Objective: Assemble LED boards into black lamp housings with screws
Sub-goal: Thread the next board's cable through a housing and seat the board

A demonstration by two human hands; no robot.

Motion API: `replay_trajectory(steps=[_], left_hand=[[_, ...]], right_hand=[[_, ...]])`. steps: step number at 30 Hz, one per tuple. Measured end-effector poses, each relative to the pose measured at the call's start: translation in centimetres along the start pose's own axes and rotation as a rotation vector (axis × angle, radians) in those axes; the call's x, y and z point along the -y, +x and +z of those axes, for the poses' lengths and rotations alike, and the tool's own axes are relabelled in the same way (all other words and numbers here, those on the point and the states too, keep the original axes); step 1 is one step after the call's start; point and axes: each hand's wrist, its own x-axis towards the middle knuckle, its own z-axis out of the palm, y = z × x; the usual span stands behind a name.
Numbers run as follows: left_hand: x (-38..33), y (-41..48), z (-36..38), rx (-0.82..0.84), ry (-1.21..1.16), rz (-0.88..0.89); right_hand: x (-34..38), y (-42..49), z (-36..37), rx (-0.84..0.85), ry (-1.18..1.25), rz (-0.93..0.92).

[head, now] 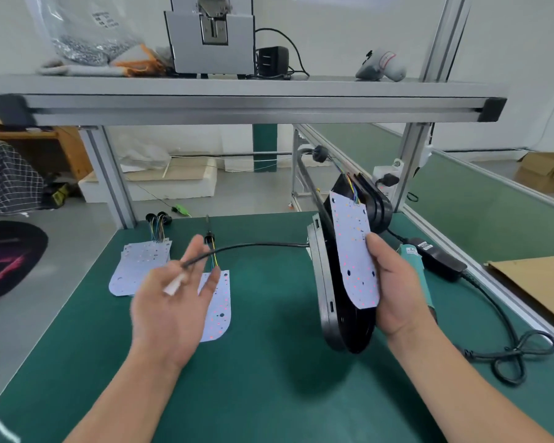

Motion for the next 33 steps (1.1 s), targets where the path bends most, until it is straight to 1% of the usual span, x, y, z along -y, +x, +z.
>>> replay_trajectory(steps=[1,2,3,5,6,7,8,10,12,13,15,17,18,20,23,25,28,33], left_hand=[[-0.6,0.0,-0.2,0.047,-0.206,-0.029],[-1.0,0.1,-0.4,0.072,-0.321,-0.042],[-1.4,0.1,-0.6,0.088,-0.372,-0.039],[-2.0,0.3,-0.8,0.084,-0.346,-0.011],[-2.2,0.2,-0.7,0.066,-0.281,-0.007],[-2.4,0.2,-0.4,0.038,-0.175,-0.008],[-2.3,0.2,-0.2,0.002,-0.017,-0.007],[-1.7,-0.2,0.5,-0.052,0.396,0.055],[-0.6,-0.9,1.5,-0.031,0.852,0.118],[0.0,-1.3,1.8,0.025,1.063,0.115],[0.9,-1.9,2.0,0.225,1.417,0.026],[1.1,-2.6,2.1,0.367,1.602,-0.081],[1.0,-2.7,2.1,0.394,1.659,-0.127],[0.8,-2.9,2.1,0.422,1.718,-0.142],[1.7,-3.1,2.5,0.429,1.752,-0.042],[2.7,-3.2,2.6,0.374,1.777,-0.022],[3.6,-3.0,2.5,0.257,1.809,-0.029],[4.1,-2.8,2.3,0.235,1.866,0.044]], right_hand=[[-0.1,0.1,0.0,0.000,-0.001,0.012],[-0.3,0.1,0.1,0.000,-0.002,0.021],[-0.4,0.0,0.2,0.003,-0.004,0.026],[-0.6,-0.1,0.6,0.006,-0.009,0.025],[-0.6,-0.1,0.6,0.000,-0.005,0.022],[-0.6,-0.1,0.6,-0.008,-0.003,0.020],[-0.6,-0.1,0.6,-0.016,-0.007,0.017],[-0.7,0.0,0.4,-0.041,-0.019,0.008],[-0.8,0.0,0.4,-0.045,-0.020,-0.005],[-0.9,0.1,0.3,-0.043,-0.013,-0.013],[-0.7,0.4,0.0,-0.056,-0.004,-0.047],[-0.4,0.5,0.0,-0.065,0.000,-0.087],[-0.2,0.5,-0.1,-0.069,0.005,-0.099],[0.2,0.5,-0.4,-0.082,0.024,-0.114],[0.4,0.4,-0.5,-0.081,0.013,-0.139],[0.2,0.1,0.0,-0.078,-0.017,-0.135],[0.0,0.1,0.1,-0.047,0.006,-0.102],[0.7,-0.2,0.2,-0.062,0.080,-0.135]])
